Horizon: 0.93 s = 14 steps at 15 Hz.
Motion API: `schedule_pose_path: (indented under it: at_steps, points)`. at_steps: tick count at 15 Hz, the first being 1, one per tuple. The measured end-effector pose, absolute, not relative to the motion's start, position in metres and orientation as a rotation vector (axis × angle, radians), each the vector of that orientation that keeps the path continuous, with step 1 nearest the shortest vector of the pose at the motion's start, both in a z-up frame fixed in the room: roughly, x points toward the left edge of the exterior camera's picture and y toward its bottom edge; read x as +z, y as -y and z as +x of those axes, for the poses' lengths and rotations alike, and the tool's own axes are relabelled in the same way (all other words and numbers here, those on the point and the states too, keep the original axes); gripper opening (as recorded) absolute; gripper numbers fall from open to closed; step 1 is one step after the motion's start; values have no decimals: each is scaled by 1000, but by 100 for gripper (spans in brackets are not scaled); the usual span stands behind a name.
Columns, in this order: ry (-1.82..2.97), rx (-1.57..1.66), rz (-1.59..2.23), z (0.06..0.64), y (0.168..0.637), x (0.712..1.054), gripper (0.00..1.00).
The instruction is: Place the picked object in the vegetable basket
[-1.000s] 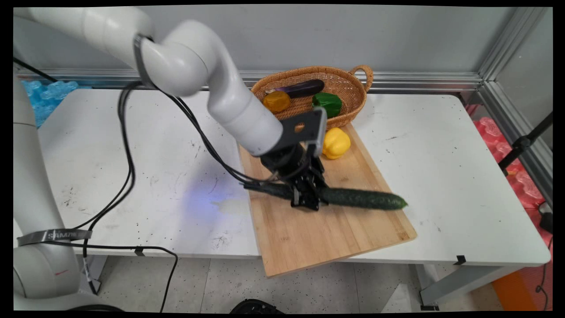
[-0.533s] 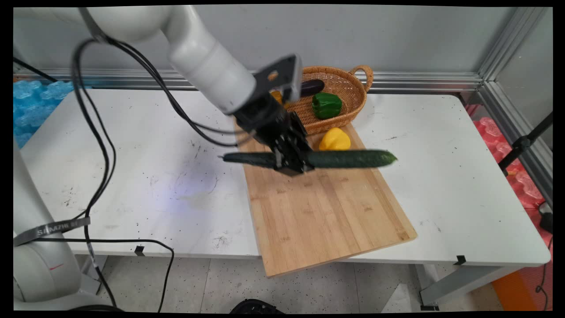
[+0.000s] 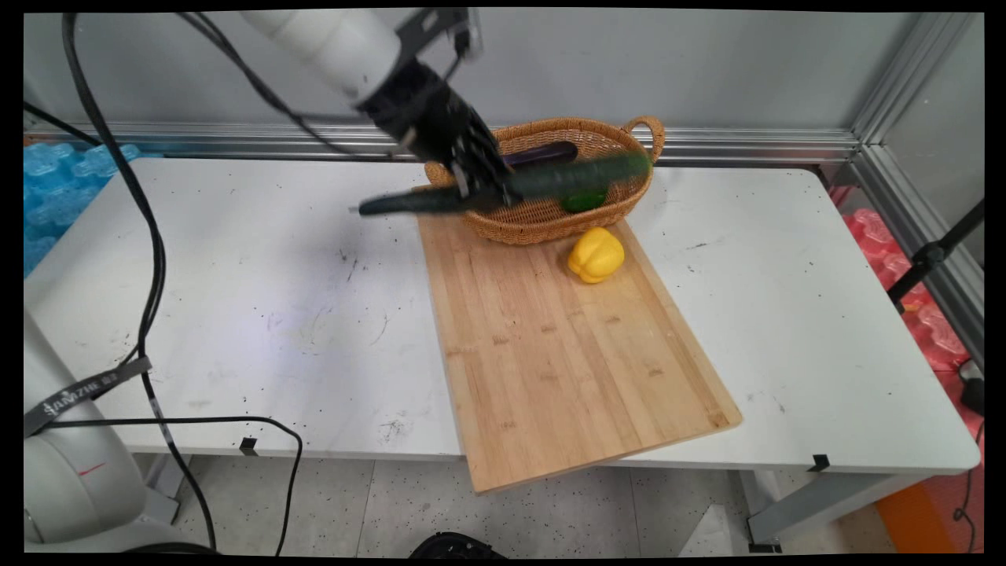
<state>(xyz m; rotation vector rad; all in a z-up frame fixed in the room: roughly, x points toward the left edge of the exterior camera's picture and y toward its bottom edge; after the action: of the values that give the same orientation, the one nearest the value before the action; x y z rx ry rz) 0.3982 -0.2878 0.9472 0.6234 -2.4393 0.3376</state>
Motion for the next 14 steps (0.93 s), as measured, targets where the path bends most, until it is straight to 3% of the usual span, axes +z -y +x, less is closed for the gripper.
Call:
schedule_pose_path:
  at_steps: [7, 14]
  points:
    - [2375, 491, 856, 423, 352, 968, 0]
    - [2361, 544, 980, 415, 407, 953, 0]
